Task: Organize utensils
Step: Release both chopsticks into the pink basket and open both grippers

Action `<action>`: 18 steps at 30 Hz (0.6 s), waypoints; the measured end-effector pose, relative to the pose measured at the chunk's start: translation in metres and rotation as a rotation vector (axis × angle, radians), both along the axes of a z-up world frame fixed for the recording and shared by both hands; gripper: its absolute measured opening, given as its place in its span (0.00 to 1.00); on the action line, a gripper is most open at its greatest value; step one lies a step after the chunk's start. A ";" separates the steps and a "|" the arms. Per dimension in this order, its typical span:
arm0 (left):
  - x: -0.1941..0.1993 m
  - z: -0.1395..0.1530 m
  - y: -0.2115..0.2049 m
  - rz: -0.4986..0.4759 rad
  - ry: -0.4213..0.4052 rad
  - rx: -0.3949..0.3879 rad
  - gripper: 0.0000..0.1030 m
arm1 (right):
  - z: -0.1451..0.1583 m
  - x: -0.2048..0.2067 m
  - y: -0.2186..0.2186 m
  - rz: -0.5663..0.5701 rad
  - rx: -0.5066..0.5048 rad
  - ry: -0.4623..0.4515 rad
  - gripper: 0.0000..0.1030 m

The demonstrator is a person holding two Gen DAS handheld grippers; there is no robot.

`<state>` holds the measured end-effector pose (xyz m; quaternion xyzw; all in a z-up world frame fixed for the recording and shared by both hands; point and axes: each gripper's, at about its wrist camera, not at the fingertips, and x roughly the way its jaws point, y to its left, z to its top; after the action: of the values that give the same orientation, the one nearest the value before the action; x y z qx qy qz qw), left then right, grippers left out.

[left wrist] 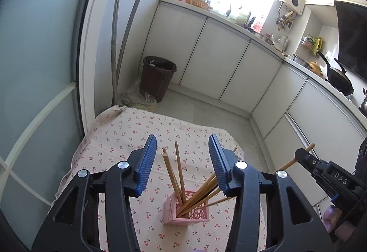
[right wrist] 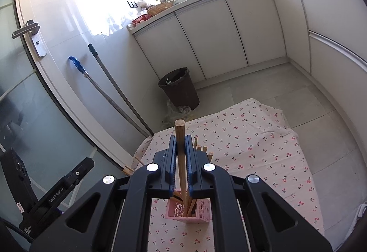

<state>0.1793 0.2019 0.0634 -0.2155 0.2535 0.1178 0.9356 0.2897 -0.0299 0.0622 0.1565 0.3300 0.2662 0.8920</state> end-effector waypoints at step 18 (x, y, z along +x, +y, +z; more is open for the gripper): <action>-0.001 -0.008 -0.030 0.014 0.025 0.149 0.63 | -0.020 -0.020 0.029 -0.025 -0.192 -0.066 0.53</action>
<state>0.1779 0.1724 0.0555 -0.1459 0.2540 0.1456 0.9450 0.2697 -0.0009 0.0421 0.0655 0.3224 0.2269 0.9167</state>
